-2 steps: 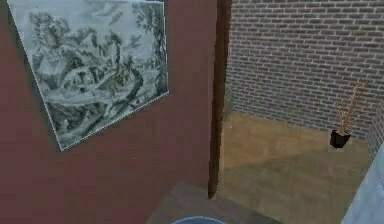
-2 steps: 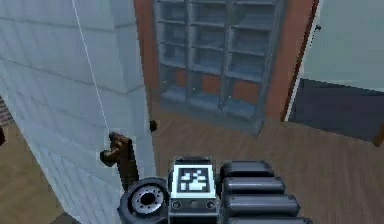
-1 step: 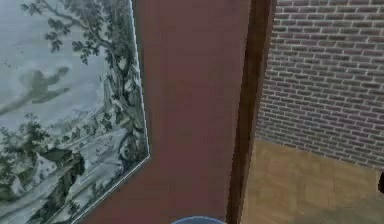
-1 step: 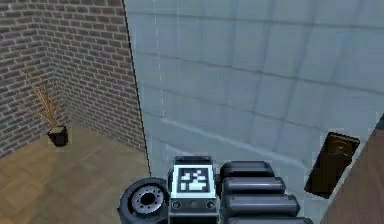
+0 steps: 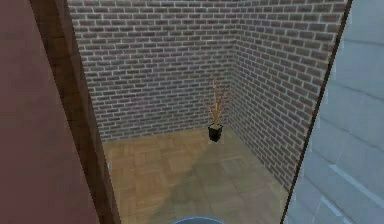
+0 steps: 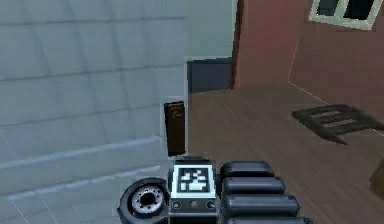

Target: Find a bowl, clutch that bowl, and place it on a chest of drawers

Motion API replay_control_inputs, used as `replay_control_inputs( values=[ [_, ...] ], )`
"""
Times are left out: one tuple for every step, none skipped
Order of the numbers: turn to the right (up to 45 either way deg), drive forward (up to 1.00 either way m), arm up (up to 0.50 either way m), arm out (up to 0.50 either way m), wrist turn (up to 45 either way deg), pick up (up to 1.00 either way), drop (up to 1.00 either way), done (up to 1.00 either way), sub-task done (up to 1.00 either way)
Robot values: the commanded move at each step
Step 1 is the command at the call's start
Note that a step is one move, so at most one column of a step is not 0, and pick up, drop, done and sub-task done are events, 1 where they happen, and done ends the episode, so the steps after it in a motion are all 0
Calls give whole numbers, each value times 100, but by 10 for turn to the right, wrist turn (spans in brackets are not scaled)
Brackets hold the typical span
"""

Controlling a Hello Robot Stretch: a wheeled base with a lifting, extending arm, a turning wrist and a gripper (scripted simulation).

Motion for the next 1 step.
replay_control_inputs(
  values=[
    [60,0,0,0,0,0,0,0,0]
  ],
)
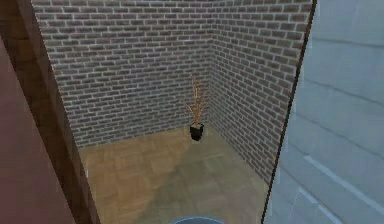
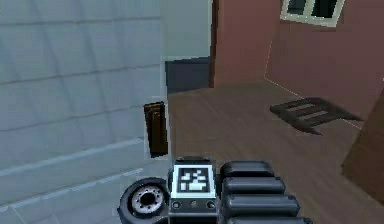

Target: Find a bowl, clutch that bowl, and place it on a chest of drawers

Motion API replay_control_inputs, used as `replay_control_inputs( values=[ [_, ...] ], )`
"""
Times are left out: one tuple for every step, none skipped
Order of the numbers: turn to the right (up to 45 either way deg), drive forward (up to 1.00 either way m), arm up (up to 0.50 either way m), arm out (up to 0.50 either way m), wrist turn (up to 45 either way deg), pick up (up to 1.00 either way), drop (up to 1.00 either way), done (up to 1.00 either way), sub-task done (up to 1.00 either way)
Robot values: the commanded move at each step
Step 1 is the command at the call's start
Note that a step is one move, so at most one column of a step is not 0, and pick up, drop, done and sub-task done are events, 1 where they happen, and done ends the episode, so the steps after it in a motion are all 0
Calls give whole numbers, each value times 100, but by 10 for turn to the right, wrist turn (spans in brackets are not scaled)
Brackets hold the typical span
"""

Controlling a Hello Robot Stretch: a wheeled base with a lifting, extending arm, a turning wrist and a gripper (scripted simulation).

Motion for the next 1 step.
replay_control_inputs(
  values=[
    [0,80,0,0,0,0,0,0,0]
  ],
)
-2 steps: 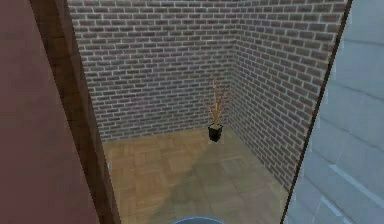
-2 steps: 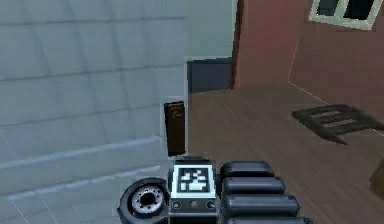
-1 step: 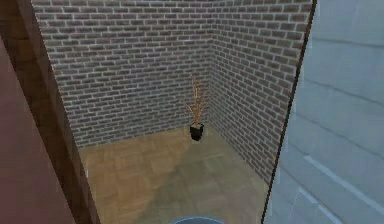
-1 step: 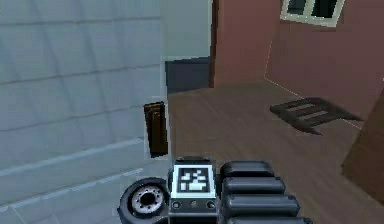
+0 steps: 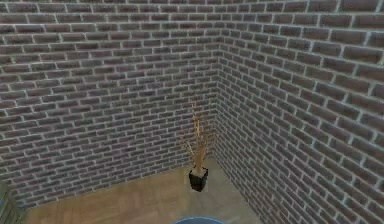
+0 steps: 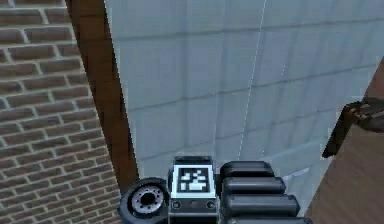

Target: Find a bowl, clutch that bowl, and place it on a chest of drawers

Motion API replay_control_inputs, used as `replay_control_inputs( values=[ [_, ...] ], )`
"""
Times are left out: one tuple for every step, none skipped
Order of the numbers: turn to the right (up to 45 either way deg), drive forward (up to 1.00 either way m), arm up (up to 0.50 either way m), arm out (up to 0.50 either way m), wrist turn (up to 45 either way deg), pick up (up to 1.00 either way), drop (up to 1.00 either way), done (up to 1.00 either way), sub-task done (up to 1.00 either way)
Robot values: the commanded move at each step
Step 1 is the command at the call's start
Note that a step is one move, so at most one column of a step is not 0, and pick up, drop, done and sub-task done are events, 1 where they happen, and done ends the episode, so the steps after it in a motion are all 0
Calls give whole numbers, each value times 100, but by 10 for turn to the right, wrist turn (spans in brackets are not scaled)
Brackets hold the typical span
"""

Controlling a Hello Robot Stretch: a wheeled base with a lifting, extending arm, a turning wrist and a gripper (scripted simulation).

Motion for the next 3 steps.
replay_control_inputs(
  values=[
    [-450,0,0,0,0,0,0,0,0],
    [-60,0,0,0,0,0,0,0,0],
    [0,50,0,0,0,0,0,0,0]
  ],
)
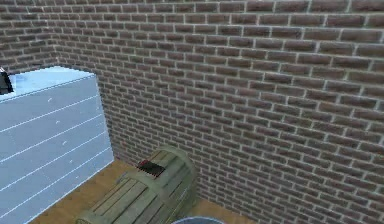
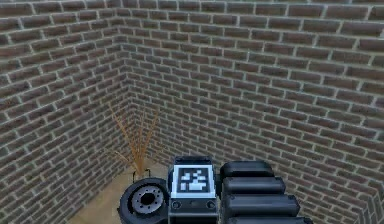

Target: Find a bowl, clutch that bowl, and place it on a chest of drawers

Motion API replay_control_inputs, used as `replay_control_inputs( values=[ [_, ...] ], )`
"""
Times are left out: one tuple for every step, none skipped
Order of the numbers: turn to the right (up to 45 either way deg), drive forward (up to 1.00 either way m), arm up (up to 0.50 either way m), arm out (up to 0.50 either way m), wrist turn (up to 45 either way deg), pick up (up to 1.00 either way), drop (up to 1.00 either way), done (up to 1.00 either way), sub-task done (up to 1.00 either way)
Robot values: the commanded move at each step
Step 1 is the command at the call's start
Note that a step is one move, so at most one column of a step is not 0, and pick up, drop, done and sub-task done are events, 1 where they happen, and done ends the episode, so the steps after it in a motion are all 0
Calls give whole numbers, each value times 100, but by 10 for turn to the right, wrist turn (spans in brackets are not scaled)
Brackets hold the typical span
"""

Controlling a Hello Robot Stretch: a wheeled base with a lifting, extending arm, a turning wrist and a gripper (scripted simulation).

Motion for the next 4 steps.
replay_control_inputs(
  values=[
    [-450,0,0,0,0,0,0,0,0],
    [-90,0,0,0,0,0,0,0,0],
    [0,100,0,0,0,0,0,0,0],
    [-30,0,0,0,0,0,0,0,0]
  ],
)
